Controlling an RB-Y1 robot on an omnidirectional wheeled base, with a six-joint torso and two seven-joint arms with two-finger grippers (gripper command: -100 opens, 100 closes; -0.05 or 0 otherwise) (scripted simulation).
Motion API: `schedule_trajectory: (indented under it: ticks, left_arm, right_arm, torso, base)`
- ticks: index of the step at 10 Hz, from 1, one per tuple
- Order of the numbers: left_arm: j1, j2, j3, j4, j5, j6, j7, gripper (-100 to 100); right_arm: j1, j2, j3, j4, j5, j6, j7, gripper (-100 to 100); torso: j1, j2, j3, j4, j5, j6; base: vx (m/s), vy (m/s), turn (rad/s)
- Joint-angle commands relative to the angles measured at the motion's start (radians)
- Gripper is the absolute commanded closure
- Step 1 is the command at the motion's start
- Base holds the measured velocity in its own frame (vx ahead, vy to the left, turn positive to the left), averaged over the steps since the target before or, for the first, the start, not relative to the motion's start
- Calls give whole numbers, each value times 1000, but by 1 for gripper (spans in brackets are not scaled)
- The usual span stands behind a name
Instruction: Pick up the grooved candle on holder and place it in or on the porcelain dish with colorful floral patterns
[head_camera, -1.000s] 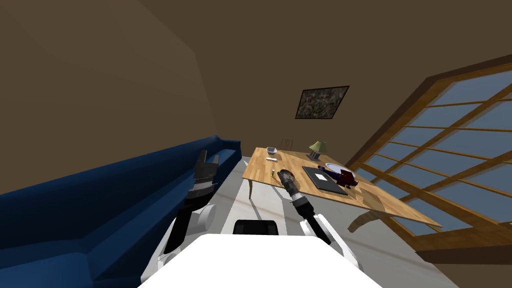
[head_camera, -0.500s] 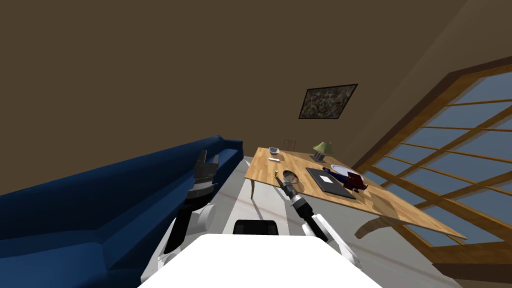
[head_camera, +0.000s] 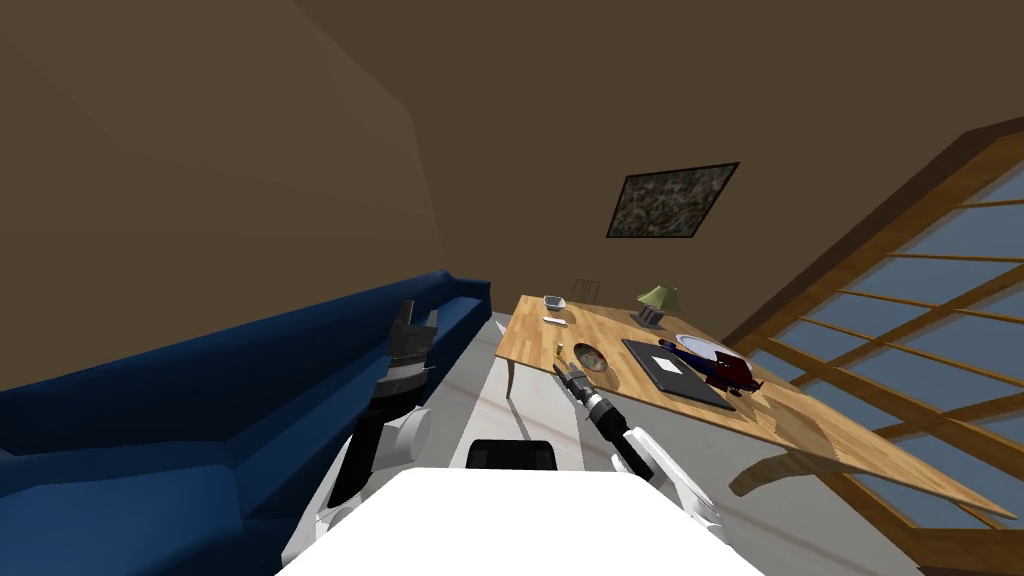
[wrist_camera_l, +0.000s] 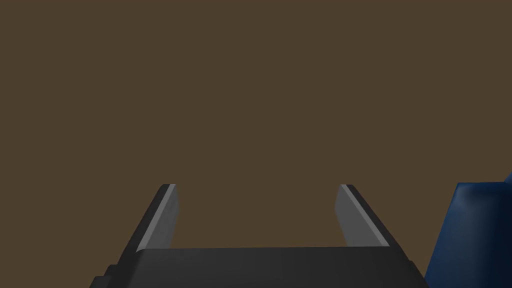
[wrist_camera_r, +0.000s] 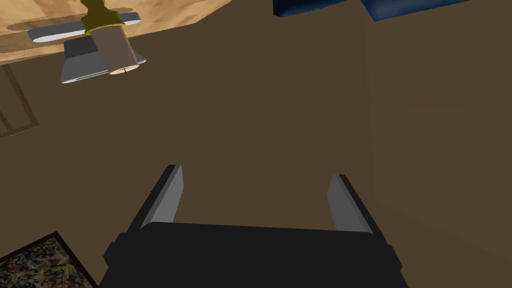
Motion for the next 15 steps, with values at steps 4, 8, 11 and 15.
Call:
schedule_trajectory:
  ticks: [4,8,11,15]
  left_arm:
    - [0,0,0,0,0,0,0,0]
    - [0,0,0,0,0,0,0,0]
    - [0,0,0,0,0,0,0,0]
    - [0,0,0,0,0,0,0,0]
  right_arm:
    - [-47,-52,29,137,58,25,58,-100]
    - [-106,-118,60,268,118,61,117,-100]
    - [-148,-160,78,359,153,88,153,-100]
    - [-189,-199,95,452,184,116,187,-100]
  torso:
    - [0,-1,0,0,0,0]
    - [-1,0,0,0,0,0]
    - [-1,0,0,0,0,1]
    - [-1,-1,0,0,0,0]
  base:
    - [16,45,78]
    - [14,46,93]
    - [19,47,83]
    - [17,30,86]
